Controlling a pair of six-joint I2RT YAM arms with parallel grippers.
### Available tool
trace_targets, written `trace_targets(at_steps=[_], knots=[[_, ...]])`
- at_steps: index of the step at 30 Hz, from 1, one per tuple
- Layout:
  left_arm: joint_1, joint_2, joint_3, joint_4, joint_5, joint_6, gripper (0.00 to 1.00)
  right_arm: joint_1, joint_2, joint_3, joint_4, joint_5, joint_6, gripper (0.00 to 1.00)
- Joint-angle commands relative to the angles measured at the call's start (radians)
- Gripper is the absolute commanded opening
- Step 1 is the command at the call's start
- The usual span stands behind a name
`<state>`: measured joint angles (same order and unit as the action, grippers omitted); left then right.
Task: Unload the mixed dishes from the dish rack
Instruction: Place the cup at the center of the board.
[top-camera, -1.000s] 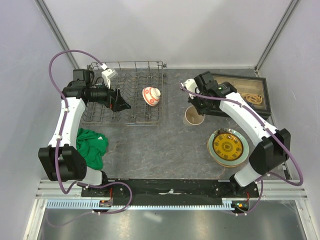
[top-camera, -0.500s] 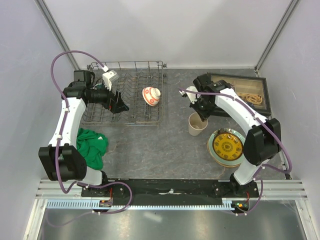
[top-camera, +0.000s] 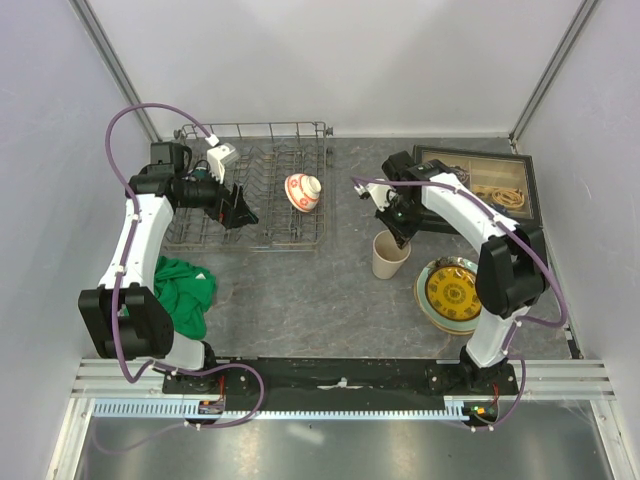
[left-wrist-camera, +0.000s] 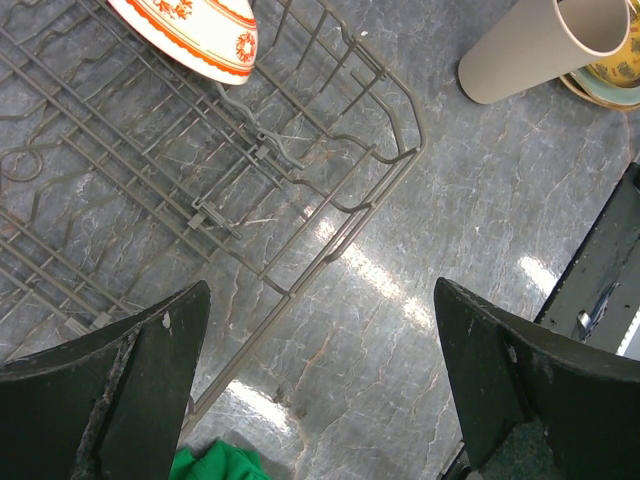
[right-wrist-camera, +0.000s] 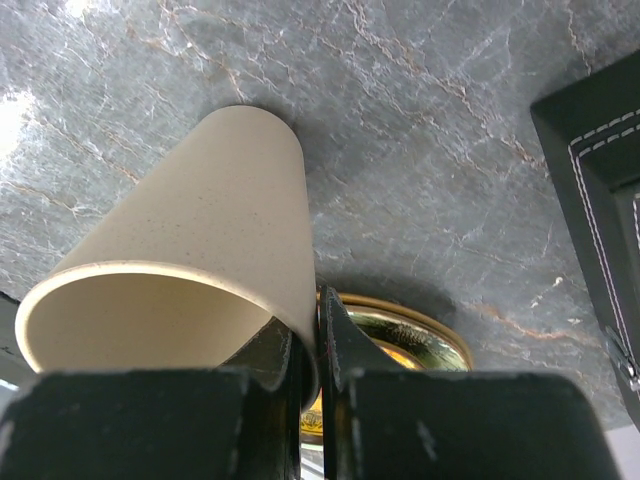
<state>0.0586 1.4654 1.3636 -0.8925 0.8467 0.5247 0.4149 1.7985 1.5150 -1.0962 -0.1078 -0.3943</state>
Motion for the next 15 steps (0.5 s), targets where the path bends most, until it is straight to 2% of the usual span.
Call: trace_targets(at_steps=[1,9,15], knots=[[-0.003,-0.004,-0.004,-0.008,0.002,0.047,0.99,-0.001,0.021,0.060,0.015,-0.032,-0.008,0.00],[-0.003,-0.001,-0.008,-0.008,0.000,0.052,0.99,0.001,0.048,0.076,0.021,-0.038,-0.005,0.06],[-0.003,-0.002,-0.011,-0.008,-0.005,0.057,0.99,0.001,0.055,0.080,0.021,-0.040,-0.005,0.24]])
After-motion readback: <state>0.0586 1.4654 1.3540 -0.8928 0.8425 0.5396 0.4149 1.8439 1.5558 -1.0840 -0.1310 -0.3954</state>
